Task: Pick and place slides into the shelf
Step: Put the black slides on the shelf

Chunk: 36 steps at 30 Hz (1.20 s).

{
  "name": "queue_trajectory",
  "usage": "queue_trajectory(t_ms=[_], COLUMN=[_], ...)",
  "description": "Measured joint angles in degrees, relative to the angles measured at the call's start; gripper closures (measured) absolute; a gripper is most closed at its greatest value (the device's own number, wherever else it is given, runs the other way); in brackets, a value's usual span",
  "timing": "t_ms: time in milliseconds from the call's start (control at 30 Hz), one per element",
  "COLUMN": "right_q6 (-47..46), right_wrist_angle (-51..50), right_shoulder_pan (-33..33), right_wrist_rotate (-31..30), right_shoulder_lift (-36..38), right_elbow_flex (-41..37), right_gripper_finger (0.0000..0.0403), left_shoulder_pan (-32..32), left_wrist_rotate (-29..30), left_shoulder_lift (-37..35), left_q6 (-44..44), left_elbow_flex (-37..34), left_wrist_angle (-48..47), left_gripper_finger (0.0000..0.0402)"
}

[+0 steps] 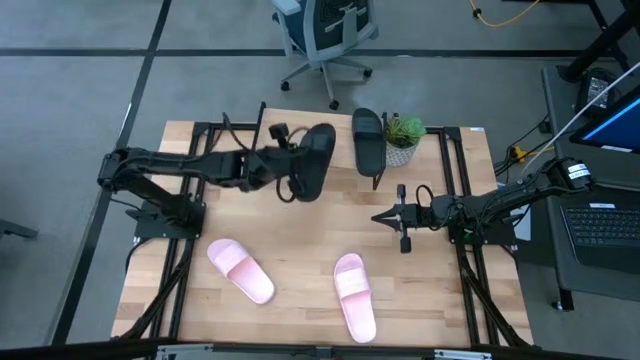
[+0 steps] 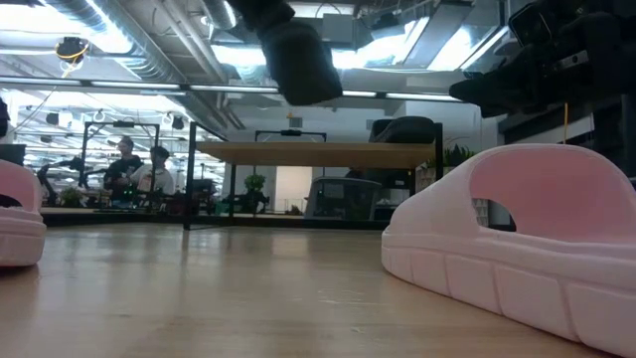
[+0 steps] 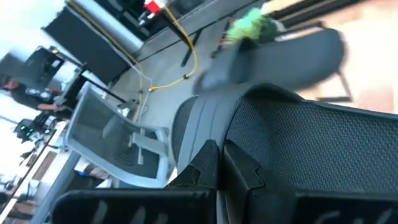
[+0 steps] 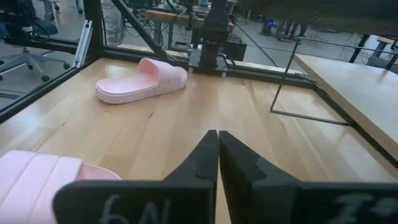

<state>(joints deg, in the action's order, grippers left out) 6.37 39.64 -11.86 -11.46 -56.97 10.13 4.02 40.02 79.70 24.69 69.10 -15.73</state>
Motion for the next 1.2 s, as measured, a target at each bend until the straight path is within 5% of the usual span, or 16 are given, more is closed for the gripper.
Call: queue_trajectory(t_ms=[367,833,1200], right_q6=[0.3,0.3,0.2], right_wrist_angle=[-0.1,-0.4,-0.7], right_shoulder_pan=[0.0,0.0,0.0], right_wrist_rotate=[0.0,-0.9,-1.1], right_shoulder_lift=[0.0,0.0,0.0], right_elbow_flex=[0.0,0.0,0.0], right_gripper_finger=[0.0386,0.0386,0.0386], left_shoulder_pan=[7.5,10.7,11.8], left_wrist_rotate=[-0.2,-0.5,-0.1], left_shoulder_lift=[3.6,15.0,21.6], left_q6=[2.4,7.1,5.9], left_elbow_flex=[3.8,16.8,19.4], left_wrist_angle=[0.1,-3.5,-3.8], left_gripper_finger=[0.0401,0.0401,0.0401])
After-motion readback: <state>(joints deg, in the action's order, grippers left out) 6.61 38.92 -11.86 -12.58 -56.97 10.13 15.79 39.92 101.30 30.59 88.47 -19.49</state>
